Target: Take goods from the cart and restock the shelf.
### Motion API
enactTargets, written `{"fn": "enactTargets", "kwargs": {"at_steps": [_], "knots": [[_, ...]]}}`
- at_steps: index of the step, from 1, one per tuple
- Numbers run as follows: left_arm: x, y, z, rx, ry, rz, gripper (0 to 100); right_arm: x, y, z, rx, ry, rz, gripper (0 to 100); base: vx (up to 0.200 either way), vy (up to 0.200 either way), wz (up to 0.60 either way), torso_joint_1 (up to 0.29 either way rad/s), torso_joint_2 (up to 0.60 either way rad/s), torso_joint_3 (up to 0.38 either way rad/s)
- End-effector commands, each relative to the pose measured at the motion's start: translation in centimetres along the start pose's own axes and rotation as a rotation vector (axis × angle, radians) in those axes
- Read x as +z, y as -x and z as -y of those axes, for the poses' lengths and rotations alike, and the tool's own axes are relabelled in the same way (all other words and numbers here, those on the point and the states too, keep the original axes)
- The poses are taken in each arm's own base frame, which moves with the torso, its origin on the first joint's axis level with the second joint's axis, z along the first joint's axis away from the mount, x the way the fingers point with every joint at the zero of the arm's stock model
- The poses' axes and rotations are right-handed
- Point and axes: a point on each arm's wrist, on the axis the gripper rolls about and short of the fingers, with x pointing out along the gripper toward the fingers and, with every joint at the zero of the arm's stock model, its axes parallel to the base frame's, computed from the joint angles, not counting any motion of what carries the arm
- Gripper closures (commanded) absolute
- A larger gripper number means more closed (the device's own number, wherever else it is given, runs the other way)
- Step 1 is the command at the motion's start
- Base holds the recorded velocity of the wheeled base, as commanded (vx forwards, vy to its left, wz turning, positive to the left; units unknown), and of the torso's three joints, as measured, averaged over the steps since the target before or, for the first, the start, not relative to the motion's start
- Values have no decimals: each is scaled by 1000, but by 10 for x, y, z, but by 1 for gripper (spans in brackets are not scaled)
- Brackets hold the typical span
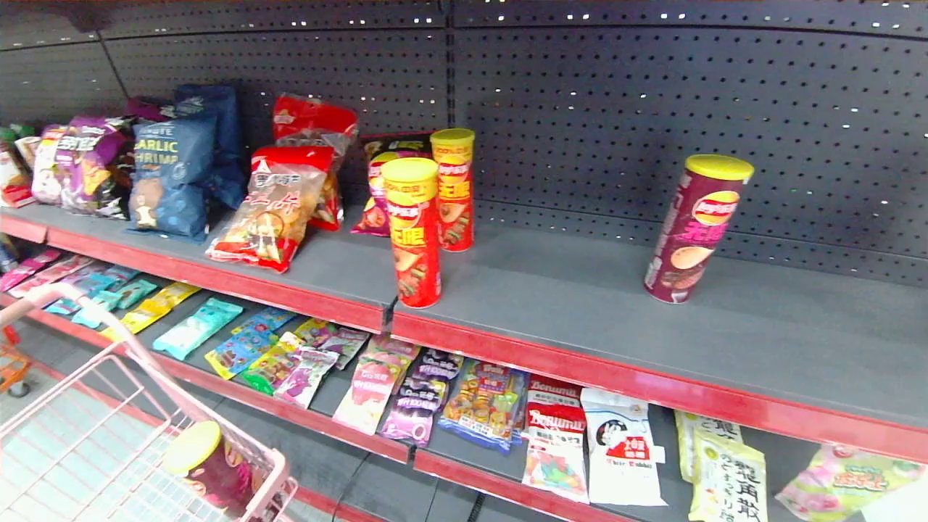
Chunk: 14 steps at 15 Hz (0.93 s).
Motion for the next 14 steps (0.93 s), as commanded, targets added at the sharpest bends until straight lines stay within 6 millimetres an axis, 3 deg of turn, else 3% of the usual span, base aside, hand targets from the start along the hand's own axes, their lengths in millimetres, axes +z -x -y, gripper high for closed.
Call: {"fn": "enactTargets", "kwargs": {"at_steps": [1, 5, 10, 14], "knots": [[0, 0, 0, 0, 0, 0, 0, 0, 0, 0, 0, 0, 0, 0, 0, 0, 600, 7, -2, 2], [0, 0, 0, 0, 0, -2, 0, 0, 0, 0, 0, -3, 0, 0, 0, 0, 600, 0, 11, 2], [0, 0, 0, 0, 0, -2, 0, 0, 0, 0, 0, -3, 0, 0, 0, 0, 0, -10, 24, 13], [0, 0, 0, 0, 0, -2, 0, 0, 0, 0, 0, -3, 0, 0, 0, 0, 0, -143, 342, 188]]}}
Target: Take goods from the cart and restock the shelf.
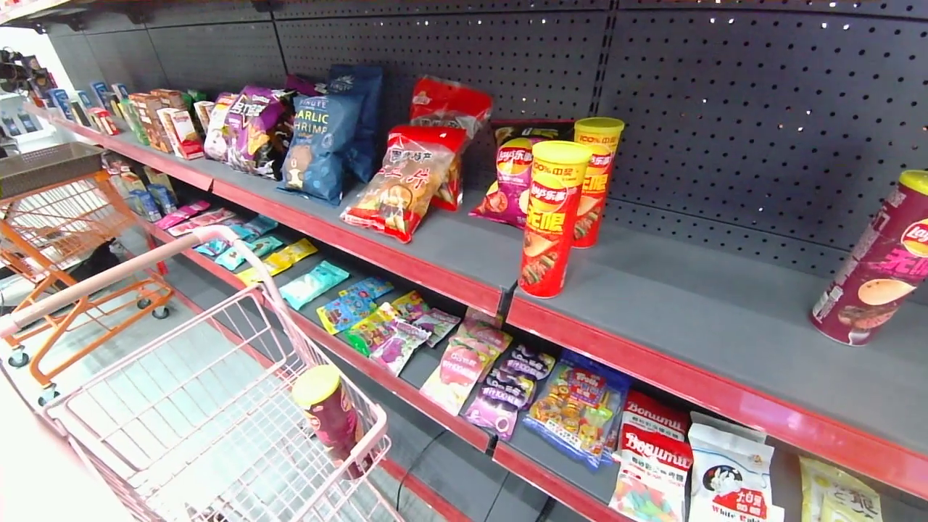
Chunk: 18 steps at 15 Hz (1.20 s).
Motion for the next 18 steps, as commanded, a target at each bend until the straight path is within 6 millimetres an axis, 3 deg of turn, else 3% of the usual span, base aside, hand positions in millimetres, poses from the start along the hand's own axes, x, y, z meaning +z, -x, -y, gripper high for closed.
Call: {"fn": "enactTargets", "kwargs": {"at_steps": [1, 15, 18], "knots": [[0, 0, 0, 0, 0, -1, 0, 0, 0, 0, 1, 0, 0, 0, 0, 0, 0, -149, 373, 222], [0, 0, 0, -2, 0, -5, 0, 0, 0, 0, 1, 0, 0, 0, 0, 0, 0, -180, 499, 312], [0, 0, 0, -6, -3, -4, 0, 0, 0, 0, 1, 0, 0, 0, 0, 0, 0, -56, 193, 136]]}}
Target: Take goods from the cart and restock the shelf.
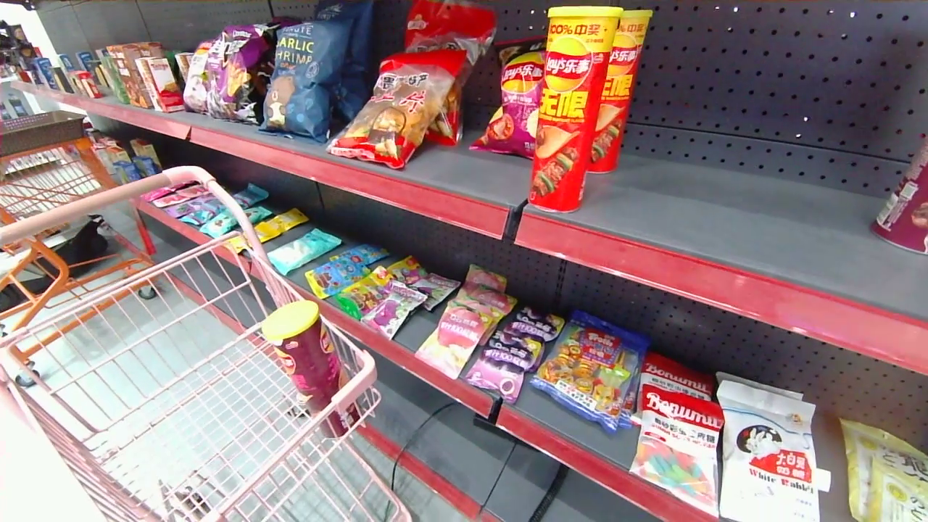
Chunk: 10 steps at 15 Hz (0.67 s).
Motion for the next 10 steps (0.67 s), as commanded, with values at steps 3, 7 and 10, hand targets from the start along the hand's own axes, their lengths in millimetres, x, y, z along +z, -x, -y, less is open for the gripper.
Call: {"fn": "enactTargets", "kwargs": {"at_steps": [3, 7, 10], "knots": [[0, 0, 0, 0, -3, -2, 0, 0, 0, 0, 0, 0, 0, 0, 0, 0, 0, -3, 28, 32], [1, 0, 0, 5, -7, -4, 0, 0, 0, 0, 2, 0, 0, 0, 0, 0, 0, 0, 0, 0], [1, 0, 0, -12, -69, 9, 0, 0, 0, 0, 0, 0, 0, 0, 0, 0, 0, 0, 0, 0]]}}
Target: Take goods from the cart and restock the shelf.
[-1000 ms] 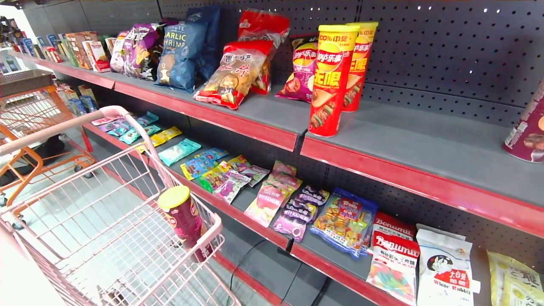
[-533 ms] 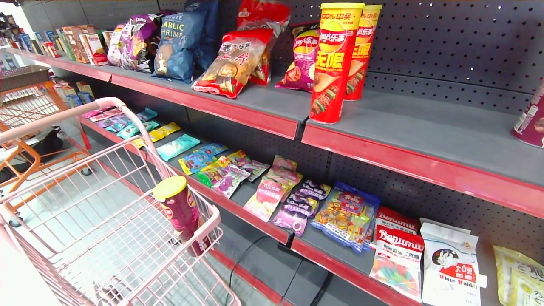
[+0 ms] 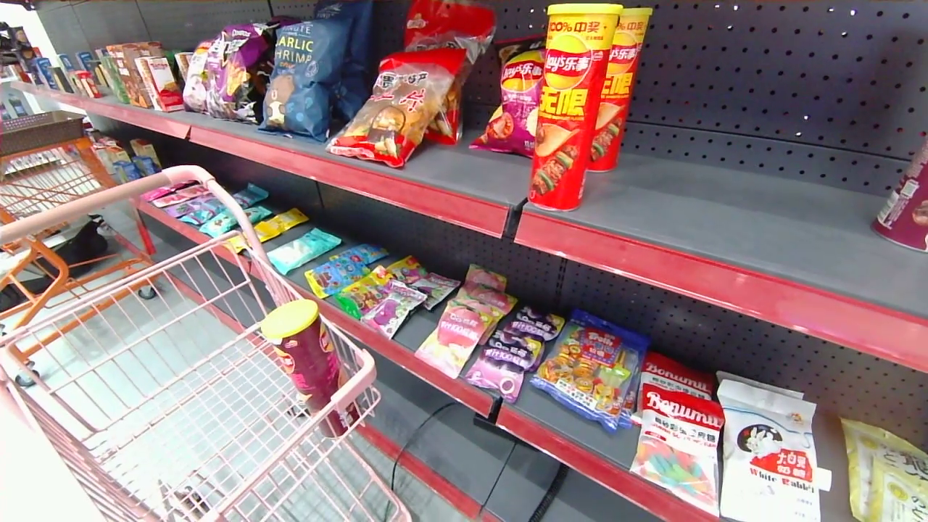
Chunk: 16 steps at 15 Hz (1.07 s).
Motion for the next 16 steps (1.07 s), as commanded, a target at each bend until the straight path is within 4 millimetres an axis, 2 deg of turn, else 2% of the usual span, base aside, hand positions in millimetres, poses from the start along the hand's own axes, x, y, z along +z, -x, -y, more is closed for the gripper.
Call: {"fn": "enactTargets", "kwargs": {"at_steps": [1, 2, 3, 4, 5, 6, 7, 9, 11, 13, 16], "knots": [[0, 0, 0, 2, 0, 1, 0, 0, 0, 0, 0, 0, 0, 0, 0, 0, 0, 0, 0, 0], [5, 1, 0, -1, -1, 23, 0, 0, 0, 0, 0, 0, 0, 0, 0, 0, 0, 0, 0, 0], [71, -2, -6, -12, 22, 59, 0, 0, 0, 0, 0, 0, 0, 0, 0, 0, 0, 0, 0, 0], [154, -32, -14, -64, 170, 61, 0, 0, 0, 0, 0, 0, 1, 0, 0, 0, 0, 0, 0, 0], [209, -56, -18, -98, 279, 101, 0, 0, 0, 0, 0, 0, 0, 0, 0, 0, 0, 0, 0, 0], [217, -87, -19, -72, 302, 34, 0, 0, 0, 0, 0, 2, 0, 0, 0, 0, 0, 0, 0, 0], [209, -102, -20, -47, 292, -20, 0, 0, 0, 0, 2, 3, 0, 0, 0, 0, 0, 0, 0, 0], [146, -152, -17, -45, 160, -287, 0, 0, 0, 0, 0, 2, 0, 0, 0, 0, 0, 0, 0, 0], [106, -184, -16, -76, 179, -402, 0, 0, 0, 0, 0, 2, 0, 0, 0, 0, 0, 0, 0, 0], [104, -206, -41, -14, 219, -421, 0, 0, 0, 0, 3, 3, 0, 0, 0, 0, 0, 0, 0, 0], [90, -199, -43, -57, 260, -484, 0, 0, 0, 0, 3, 0, 0, 0, 0, 0, 0, 0, 0, 0]]}}
